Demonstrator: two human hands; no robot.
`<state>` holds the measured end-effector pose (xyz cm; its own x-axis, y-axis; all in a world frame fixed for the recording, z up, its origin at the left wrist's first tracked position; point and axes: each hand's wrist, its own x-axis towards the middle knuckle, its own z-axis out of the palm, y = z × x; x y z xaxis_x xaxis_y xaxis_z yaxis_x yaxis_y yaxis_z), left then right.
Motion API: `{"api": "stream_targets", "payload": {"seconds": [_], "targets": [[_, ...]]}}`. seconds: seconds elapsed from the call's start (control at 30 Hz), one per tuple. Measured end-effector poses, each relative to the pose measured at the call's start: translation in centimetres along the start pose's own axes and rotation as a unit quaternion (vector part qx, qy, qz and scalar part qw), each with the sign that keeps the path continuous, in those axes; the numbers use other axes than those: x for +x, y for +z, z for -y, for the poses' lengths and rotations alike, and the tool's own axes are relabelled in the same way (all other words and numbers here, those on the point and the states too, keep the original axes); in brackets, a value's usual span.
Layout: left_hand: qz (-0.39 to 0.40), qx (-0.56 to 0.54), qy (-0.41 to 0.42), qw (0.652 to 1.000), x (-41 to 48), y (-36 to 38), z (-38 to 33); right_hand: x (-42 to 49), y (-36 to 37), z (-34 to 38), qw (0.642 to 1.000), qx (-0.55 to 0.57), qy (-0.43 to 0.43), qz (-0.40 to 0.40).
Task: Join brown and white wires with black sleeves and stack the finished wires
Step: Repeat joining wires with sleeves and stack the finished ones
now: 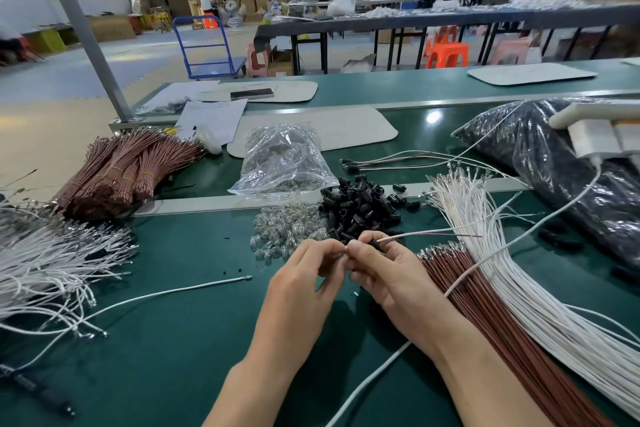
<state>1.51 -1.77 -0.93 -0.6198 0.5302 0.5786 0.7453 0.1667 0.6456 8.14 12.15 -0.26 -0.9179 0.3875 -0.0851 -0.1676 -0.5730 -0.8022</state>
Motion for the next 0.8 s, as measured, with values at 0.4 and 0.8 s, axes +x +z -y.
{"api": "stream_targets", "payload": {"seconds": [0.4,0.8], "targets": [[-0.01,-0.022,-0.018,1.0,0.18,0.19,0.34,-0.24,0.29,0.14,1.0,-0.005,-0.008,-0.028],[-0.01,-0.021,-0.015,1.0,0.1,0.37,0.26,-0.32,0.53,0.09,1.0,0.004,0.0,-0.01]]}}
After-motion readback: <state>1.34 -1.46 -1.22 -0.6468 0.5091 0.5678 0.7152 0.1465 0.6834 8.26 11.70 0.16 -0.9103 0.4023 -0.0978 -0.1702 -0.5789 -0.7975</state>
